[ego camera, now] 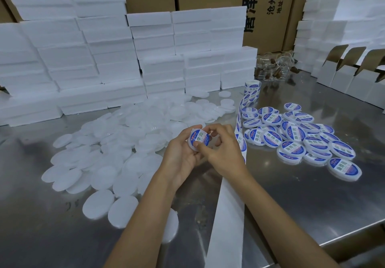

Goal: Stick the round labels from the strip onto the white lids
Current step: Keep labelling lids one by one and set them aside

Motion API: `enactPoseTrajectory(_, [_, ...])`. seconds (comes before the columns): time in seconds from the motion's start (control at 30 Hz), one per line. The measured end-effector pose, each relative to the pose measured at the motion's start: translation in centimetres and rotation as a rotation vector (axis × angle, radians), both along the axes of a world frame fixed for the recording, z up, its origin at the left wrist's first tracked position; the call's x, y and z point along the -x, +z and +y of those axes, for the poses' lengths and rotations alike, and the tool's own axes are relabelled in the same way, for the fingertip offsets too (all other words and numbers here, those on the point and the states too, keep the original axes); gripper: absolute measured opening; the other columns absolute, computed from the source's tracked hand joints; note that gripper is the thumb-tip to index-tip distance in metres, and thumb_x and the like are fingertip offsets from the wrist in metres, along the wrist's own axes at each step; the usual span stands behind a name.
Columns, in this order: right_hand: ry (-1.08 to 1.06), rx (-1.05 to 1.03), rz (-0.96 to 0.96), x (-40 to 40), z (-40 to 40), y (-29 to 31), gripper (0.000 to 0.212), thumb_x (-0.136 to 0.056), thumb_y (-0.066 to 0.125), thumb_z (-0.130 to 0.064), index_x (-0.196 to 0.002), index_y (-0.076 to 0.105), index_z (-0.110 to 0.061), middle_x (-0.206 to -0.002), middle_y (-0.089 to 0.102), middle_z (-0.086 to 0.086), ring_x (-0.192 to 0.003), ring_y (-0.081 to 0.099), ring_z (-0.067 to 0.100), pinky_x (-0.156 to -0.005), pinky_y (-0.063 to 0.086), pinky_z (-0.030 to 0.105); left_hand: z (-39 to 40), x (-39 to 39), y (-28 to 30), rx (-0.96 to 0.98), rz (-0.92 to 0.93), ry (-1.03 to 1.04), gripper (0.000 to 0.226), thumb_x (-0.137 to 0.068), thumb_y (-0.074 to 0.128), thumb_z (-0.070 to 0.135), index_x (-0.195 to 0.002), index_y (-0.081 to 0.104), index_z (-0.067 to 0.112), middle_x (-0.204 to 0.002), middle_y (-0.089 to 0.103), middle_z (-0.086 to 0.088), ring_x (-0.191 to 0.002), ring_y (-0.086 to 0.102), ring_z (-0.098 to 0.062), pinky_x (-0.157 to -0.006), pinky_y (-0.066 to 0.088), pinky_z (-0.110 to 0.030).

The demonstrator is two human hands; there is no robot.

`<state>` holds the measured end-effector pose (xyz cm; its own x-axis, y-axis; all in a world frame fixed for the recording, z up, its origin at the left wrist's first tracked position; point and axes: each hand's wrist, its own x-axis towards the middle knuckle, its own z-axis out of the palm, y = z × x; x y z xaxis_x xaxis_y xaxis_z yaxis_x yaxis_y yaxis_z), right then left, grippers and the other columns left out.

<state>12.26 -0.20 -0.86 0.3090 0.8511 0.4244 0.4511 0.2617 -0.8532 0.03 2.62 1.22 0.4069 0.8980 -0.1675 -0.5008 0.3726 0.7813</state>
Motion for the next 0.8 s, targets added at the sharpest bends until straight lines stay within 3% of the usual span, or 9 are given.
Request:
enactPoseTrajectory(0.1, [-0.029,-0.016,-0.067,0.1,0.0,0.0,0.044,-0.078,0.081,-0.029,-0.118,0.061,-0.03,-0.105,0.045,-0.017,-0.091,0.053,-0.004,-0.073,0.042,0.014,0.0,0.0,0.1,0.028,-0.065,0.0,0.025,-0.099,0.053,0.015,-0.117,0.066,0.003,-0.115,0.071,-0.02,-0.11,0.069,-0.031,-0.1,0.054,-0.045])
enactPoseTrajectory(0.2, [-0.063,0.015,-0.023,-0.2,0.0,0.1,0.07,-0.069,0.085,-0.043,-0.127,0.047,-0.034,-0.102,0.042,-0.02,-0.093,0.049,-0.004,-0.076,0.045,0.021,0.0,0.3,0.5,0.075,-0.156,-0.015,0.036,-0.089,0.057,0.011,-0.123,0.063,0.001,-0.124,0.068,-0.025,-0.119,0.065,-0.036,-0.106,0.049,-0.048])
enactPoseTrajectory(0.3, [-0.135,0.031,-0.104,-0.1,-0.3,0.2,0.063,-0.059,0.078,-0.069,-0.1,0.045,-0.034,-0.095,0.043,-0.02,-0.091,0.046,-0.007,-0.07,0.039,0.022,-0.1,0.3,0.7,0.069,-0.215,-0.045,0.031,-0.098,0.05,0.008,-0.126,0.061,-0.001,-0.13,0.064,-0.028,-0.119,0.064,-0.042,-0.109,0.046,-0.051])
enactPoseTrajectory(0.4, [-0.186,0.025,-0.278,-0.1,-0.6,0.3,0.059,-0.062,0.06,-0.084,-0.077,0.041,-0.03,-0.082,0.044,-0.011,-0.077,0.048,0.005,-0.063,0.037,0.027,-0.3,0.0,0.9,0.076,-0.265,-0.084,0.028,-0.101,0.047,0.007,-0.122,0.062,-0.004,-0.128,0.064,-0.029,-0.113,0.067,-0.044,-0.102,0.051,-0.054])
enactPoseTrajectory(0.5, [-0.158,-0.03,-0.345,-0.2,-0.7,0.5,0.045,-0.079,0.057,-0.075,-0.078,0.041,-0.033,-0.071,0.042,-0.009,-0.07,0.045,0.01,-0.066,0.036,0.03,-0.5,0.1,1.1,0.05,-0.259,-0.107,0.027,-0.097,0.051,0.009,-0.116,0.066,-0.002,-0.125,0.067,-0.027,-0.105,0.071,-0.039,-0.087,0.06,-0.051])
enactPoseTrajectory(0.67, [-0.139,-0.116,-0.319,-0.6,-0.4,0.5,0.031,-0.101,0.049,-0.044,-0.08,0.056,-0.022,-0.066,0.05,-0.007,-0.067,0.048,0.013,-0.063,0.036,0.031,-0.9,0.0,1.4,0.022,-0.189,-0.114,0.025,-0.091,0.057,0.012,-0.108,0.072,0.001,-0.13,0.065,-0.025,-0.109,0.067,-0.034,-0.106,0.048,-0.048])
enactPoseTrajectory(0.8, [-0.115,-0.072,-0.2,-0.8,-0.4,0.3,0.038,-0.106,0.043,-0.033,-0.075,0.052,-0.015,-0.061,0.051,-0.008,-0.061,0.049,0.008,-0.058,0.032,0.029,-1.0,-0.4,1.2,-0.012,-0.124,-0.083,0.025,-0.103,0.048,0.016,-0.116,0.066,0.004,-0.122,0.07,-0.019,-0.107,0.068,-0.028,-0.096,0.054,-0.043])
